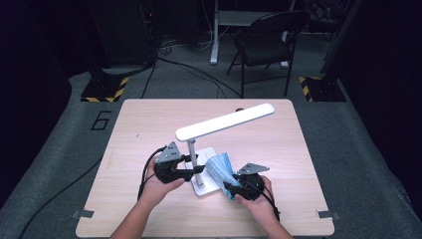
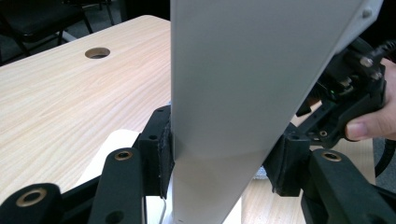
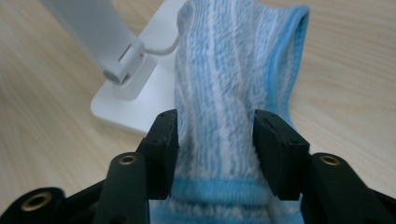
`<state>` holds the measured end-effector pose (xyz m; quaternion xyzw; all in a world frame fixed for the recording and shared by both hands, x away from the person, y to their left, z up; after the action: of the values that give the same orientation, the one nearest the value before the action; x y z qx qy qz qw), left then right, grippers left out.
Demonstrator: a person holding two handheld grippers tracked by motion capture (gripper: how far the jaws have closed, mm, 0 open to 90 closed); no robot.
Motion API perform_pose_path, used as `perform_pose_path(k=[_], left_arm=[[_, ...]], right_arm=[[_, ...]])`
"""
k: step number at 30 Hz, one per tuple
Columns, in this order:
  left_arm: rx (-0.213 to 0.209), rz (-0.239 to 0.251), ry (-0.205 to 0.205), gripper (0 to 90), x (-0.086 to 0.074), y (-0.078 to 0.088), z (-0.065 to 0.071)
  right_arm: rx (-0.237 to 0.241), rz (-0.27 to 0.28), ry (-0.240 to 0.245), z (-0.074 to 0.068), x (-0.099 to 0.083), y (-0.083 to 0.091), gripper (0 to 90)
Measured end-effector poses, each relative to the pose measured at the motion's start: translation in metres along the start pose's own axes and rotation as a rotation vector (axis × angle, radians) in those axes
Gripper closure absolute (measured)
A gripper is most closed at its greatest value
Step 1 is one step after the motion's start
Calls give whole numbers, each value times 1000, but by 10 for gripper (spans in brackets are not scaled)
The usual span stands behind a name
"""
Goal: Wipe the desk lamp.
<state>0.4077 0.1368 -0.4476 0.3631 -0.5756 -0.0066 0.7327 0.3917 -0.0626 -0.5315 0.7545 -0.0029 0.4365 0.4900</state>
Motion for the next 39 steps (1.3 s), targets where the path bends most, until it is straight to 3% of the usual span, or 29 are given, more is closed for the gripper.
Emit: perform_pose_path(k=[6, 9, 11, 16, 18, 21, 25, 28, 31, 32, 34, 39], left_arm=[[7, 4, -6, 509, 0, -1, 0], [2, 16, 5, 508, -2, -1, 0], [0, 15, 8, 508, -1, -1, 1], [8, 3, -3, 509, -1, -2, 1], [15, -3, -4, 510, -1, -2, 1], [15, -3, -5, 510, -1, -2, 1], [10, -7, -11, 510, -1, -2, 1], [21, -5, -9, 512, -1, -2, 2], [25, -9, -13, 513, -1, -2, 2], [23, -7, -12, 513, -1, -2, 2], [24, -7, -12, 513, -1, -2, 2], [24, -8, -9, 513, -1, -2, 3]], right_arm=[[-22, -40, 45, -1, -11, -4, 659], [-73, -33, 89, -1, -11, -12, 673], [-82, -38, 71, -2, -11, -13, 679], [-144, -37, 123, -9, -12, -16, 683], [-158, -34, 96, -13, -11, -17, 684], [-174, -37, 108, -14, -11, -17, 684], [-184, -45, 82, -18, -11, -18, 684], [-188, -45, 100, -17, -9, -19, 684], [-192, -55, 81, -20, -9, -19, 686], [-193, -52, 104, -19, -8, -19, 685], [-194, -66, 93, -22, -9, -19, 686], [-209, -69, 126, -27, -7, -21, 686]])
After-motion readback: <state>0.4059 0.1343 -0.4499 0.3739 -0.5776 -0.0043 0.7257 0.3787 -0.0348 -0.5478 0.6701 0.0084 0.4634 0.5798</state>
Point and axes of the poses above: each handheld gripper's, and its own axes: y roughly backward along the jaws, x roughly out of its top, z roughly to its right, the point moved 6 cm from there along -y, roughly forward along the jaws, and after that the axes turned 8 degrees about -z, right-handed, at the moved point
